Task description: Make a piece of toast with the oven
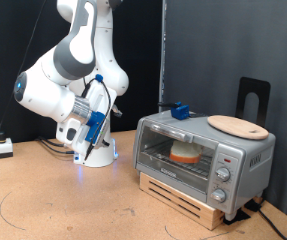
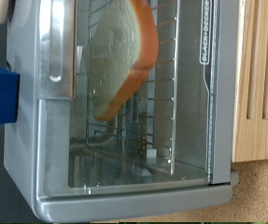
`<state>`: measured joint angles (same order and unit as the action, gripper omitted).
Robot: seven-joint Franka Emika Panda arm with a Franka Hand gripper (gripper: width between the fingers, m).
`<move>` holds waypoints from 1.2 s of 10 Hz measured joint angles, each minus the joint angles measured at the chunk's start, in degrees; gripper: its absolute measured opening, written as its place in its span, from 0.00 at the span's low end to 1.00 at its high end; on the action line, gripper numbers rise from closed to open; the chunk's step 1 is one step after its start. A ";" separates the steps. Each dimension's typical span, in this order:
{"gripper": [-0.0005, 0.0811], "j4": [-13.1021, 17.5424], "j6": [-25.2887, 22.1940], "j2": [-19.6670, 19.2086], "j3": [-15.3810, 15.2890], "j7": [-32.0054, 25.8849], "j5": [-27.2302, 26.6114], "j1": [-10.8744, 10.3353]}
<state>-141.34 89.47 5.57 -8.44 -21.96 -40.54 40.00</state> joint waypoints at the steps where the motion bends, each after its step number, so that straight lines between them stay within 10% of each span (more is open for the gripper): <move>1: 1.00 0.01 -1.06 0.00 -0.03 -1.10 -0.31 -0.01; 5: 1.00 4.10 -5.81 -5.15 -2.50 -10.56 -1.90 -1.44; 12: 1.00 9.32 1.15 -14.13 -5.34 -7.40 -7.67 -2.93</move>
<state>-132.02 90.62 -8.56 -13.77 -29.36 -48.21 37.07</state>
